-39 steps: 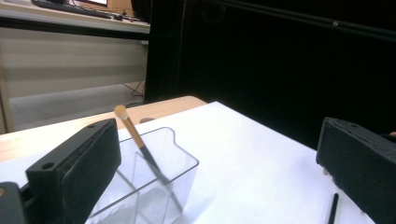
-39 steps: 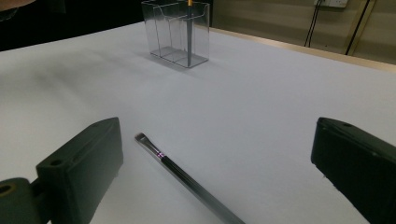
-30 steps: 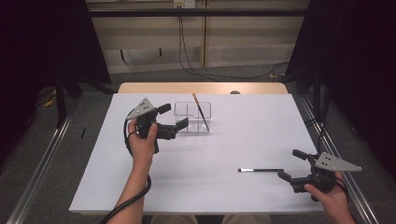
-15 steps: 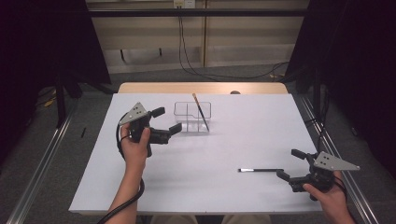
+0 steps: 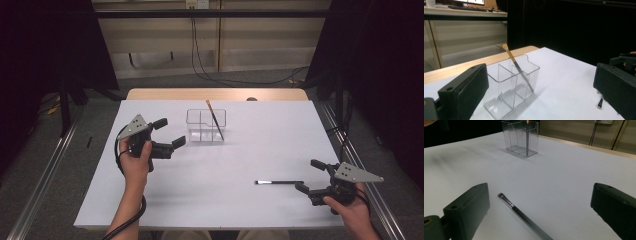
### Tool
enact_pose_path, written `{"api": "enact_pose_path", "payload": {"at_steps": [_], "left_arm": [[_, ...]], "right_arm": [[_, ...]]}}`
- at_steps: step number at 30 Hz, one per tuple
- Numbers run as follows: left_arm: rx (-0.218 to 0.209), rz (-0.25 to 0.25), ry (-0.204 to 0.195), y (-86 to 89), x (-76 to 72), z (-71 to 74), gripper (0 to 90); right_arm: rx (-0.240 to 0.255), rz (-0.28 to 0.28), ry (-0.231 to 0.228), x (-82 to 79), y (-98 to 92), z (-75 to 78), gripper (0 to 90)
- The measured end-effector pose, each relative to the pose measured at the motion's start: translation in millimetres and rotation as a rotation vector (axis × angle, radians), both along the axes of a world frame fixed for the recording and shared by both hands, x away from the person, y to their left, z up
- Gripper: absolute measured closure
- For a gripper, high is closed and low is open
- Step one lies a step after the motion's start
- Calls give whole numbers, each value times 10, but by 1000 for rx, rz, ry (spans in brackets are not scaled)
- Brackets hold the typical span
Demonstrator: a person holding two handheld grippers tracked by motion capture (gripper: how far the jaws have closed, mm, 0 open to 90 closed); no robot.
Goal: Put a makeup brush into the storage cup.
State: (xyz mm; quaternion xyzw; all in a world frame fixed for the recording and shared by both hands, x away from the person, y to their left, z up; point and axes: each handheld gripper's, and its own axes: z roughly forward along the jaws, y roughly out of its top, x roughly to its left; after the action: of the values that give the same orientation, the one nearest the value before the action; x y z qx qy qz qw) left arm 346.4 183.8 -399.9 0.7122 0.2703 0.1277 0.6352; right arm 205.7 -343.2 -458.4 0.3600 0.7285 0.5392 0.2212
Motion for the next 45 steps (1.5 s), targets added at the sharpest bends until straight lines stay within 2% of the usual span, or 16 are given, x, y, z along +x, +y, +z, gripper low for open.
{"api": "enact_pose_path", "payload": {"at_steps": [13, 45], "left_arm": [[29, 14, -2, 213, -97, -69, 0], [48, 31, -14, 600, -283, -153, 0]], "right_arm": [[5, 2, 0, 23, 21, 2, 17], [-4, -11, 6, -10, 6, -9, 16]]}}
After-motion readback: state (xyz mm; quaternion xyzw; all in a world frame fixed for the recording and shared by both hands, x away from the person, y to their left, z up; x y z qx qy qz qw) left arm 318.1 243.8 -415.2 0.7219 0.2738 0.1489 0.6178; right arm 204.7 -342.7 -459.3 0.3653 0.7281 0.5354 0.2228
